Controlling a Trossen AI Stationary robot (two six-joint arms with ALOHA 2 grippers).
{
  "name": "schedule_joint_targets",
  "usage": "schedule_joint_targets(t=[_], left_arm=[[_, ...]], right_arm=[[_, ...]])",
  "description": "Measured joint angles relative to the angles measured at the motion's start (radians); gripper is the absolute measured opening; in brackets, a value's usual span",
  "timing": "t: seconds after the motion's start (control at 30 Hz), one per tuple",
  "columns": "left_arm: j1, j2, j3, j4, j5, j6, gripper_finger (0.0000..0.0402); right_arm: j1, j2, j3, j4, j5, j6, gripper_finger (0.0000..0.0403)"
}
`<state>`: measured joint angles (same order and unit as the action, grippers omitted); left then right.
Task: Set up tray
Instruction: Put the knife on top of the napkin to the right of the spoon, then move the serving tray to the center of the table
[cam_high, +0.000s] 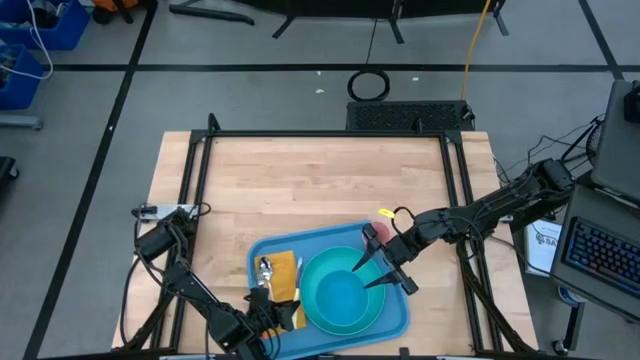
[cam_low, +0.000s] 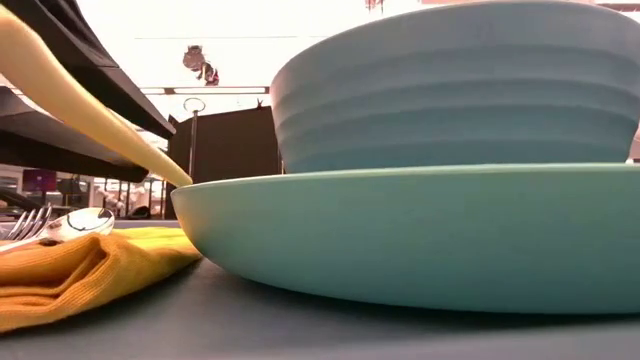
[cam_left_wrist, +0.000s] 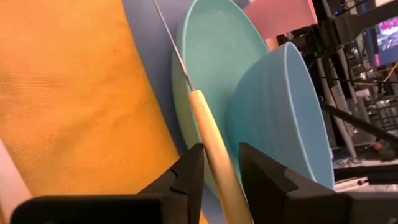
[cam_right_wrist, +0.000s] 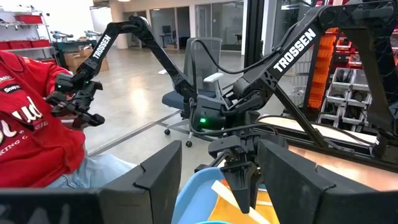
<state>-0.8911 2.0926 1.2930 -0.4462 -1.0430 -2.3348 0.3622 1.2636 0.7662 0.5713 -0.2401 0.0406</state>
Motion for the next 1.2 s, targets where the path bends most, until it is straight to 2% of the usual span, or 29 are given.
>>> schedule_joint_targets(t=[0.4,0.87,1.07,1.2], left_arm=[[-0.021,0.000,0.000,0.013,-0.072,0.039,0.0104],[-0.022,-0.001,0.000,0.030,-0.101,0.065,0.0104],[-0.042,-0.013,0.000,0.033,-0.208,0.163,0.0104],[-0.082,-0.056,0.001,0.043,-0.275,0.388,0.0104]], right_arm=[[0.000,0.000,0.000,0.000,0.000,0.000,0.0201],[0.000,0.000,0.000,-0.001,0.000,0.000,0.0201],[0.000,0.000,0.000,-0.016,0.000,0.000,0.0201],[0.000,0.000,0.000,-0.013,0.001,-0.008,0.0201]])
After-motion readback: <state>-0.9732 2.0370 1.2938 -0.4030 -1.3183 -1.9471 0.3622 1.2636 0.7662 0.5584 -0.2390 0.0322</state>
